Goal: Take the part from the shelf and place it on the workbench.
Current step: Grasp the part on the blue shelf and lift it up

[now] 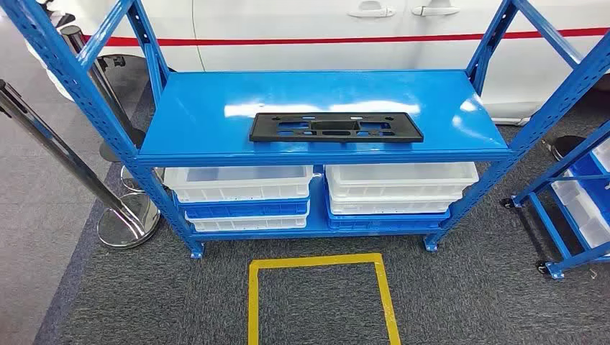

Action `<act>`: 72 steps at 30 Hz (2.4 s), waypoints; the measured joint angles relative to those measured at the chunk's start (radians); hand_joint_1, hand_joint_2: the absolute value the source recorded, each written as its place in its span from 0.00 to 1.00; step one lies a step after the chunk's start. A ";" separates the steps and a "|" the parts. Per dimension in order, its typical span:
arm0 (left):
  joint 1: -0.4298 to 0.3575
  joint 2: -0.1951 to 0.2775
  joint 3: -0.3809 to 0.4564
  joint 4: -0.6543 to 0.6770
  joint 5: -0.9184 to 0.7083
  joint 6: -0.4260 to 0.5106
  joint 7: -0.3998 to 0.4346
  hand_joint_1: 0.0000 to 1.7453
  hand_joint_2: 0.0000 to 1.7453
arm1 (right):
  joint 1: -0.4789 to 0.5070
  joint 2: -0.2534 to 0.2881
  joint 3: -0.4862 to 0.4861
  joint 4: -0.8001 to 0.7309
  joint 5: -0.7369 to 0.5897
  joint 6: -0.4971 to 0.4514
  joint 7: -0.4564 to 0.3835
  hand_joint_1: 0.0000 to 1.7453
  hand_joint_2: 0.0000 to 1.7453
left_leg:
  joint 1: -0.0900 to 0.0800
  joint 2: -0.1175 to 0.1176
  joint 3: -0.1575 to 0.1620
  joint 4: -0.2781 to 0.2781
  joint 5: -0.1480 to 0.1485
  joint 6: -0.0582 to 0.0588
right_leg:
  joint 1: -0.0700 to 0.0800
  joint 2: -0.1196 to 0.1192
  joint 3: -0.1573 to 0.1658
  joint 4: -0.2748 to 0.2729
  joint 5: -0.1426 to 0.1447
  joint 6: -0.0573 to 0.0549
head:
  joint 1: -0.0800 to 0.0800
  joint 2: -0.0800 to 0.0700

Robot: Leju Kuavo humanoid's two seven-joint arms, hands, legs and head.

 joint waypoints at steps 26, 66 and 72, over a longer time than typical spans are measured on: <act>-0.135 -0.062 0.345 0.040 -0.497 0.028 -0.091 0.00 0.00 | -0.317 0.090 0.009 0.001 0.268 -0.217 -0.343 0.00 1.00 | 0.016 -0.002 -0.039 0.008 0.027 0.000 | -0.008 -0.001 -0.111 0.207 -0.113 0.022 | 0.001 0.000; -0.265 -0.111 0.509 0.070 -0.788 0.020 -0.112 0.00 0.00 | -0.574 0.137 0.733 -0.520 1.006 -0.634 -0.022 0.00 1.00 | 0.011 -0.003 -0.061 0.007 0.042 -0.027 | 0.016 0.003 -0.038 -0.041 0.044 -0.020 | 0.000 0.000; -0.269 -0.112 0.512 0.071 -0.797 0.015 -0.145 0.00 0.00 | -0.587 0.135 0.783 -0.478 1.037 -0.640 0.030 0.00 1.00 | 0.018 -0.003 -0.167 0.234 -0.073 -0.054 | 0.007 -0.001 -0.030 -0.055 0.049 -0.039 | 0.000 0.000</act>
